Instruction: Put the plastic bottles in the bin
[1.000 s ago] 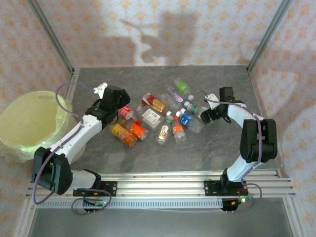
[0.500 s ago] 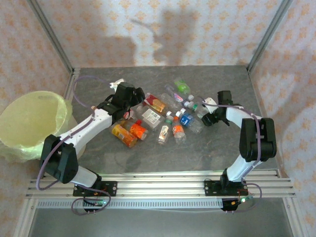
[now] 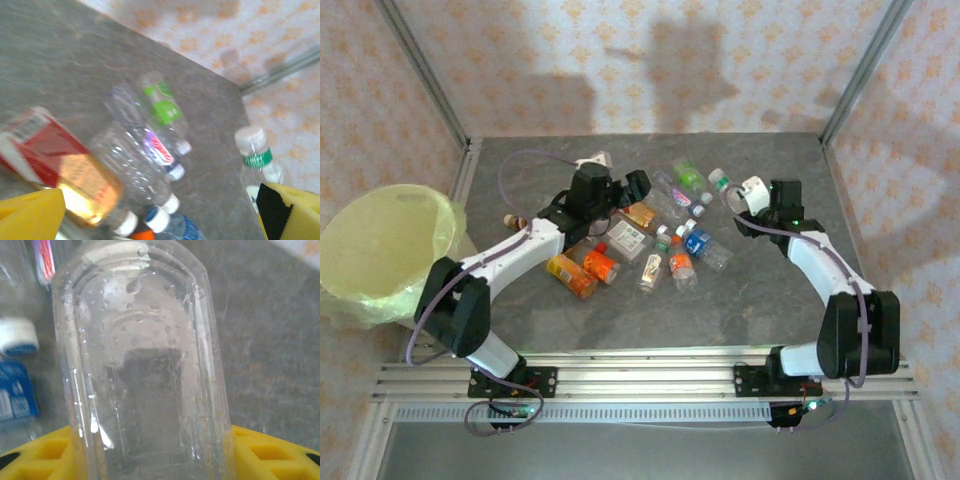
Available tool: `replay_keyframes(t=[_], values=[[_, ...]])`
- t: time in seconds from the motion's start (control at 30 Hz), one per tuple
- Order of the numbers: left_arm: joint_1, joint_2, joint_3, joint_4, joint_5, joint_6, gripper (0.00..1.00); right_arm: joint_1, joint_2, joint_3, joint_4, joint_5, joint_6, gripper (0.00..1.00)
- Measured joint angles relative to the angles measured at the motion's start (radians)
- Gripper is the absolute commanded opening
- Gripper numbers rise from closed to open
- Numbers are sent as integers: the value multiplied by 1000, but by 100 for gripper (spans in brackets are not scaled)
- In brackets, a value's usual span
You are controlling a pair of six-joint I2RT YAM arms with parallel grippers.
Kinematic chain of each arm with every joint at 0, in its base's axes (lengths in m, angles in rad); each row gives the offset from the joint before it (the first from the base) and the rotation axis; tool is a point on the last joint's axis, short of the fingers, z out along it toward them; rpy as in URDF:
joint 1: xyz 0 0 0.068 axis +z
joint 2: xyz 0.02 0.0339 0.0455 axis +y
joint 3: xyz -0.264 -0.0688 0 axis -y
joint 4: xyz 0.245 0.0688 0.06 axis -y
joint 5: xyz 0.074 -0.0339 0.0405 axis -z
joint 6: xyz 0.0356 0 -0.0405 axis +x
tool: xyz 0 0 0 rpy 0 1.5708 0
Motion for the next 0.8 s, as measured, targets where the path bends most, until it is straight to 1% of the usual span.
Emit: replay_keyframes(t=[0.13,0.23,0.33,0.43,0.53,0.7,0.8], values=[[-36,48,25,77,90,-34,100,35,-103,-86,145,-89,172,48],[-64,70,77,106,141,-35,100,89,-159,-127,208,-142,328,48],[-108,71,135,101,154,-14,100,149,-189,-134,250,-173,471,48],[-158,71,189,79,138,19,100,183,-198,-134,281,-192,567,48],[-197,71,213,48,96,14,100,209,-198,-134,287,-202,603,49],[-203,105,225,32,90,-21,99,254,-198,-134,292,-203,609,49],[-219,143,261,-25,52,-36,96,276,-200,-135,324,-201,608,49]])
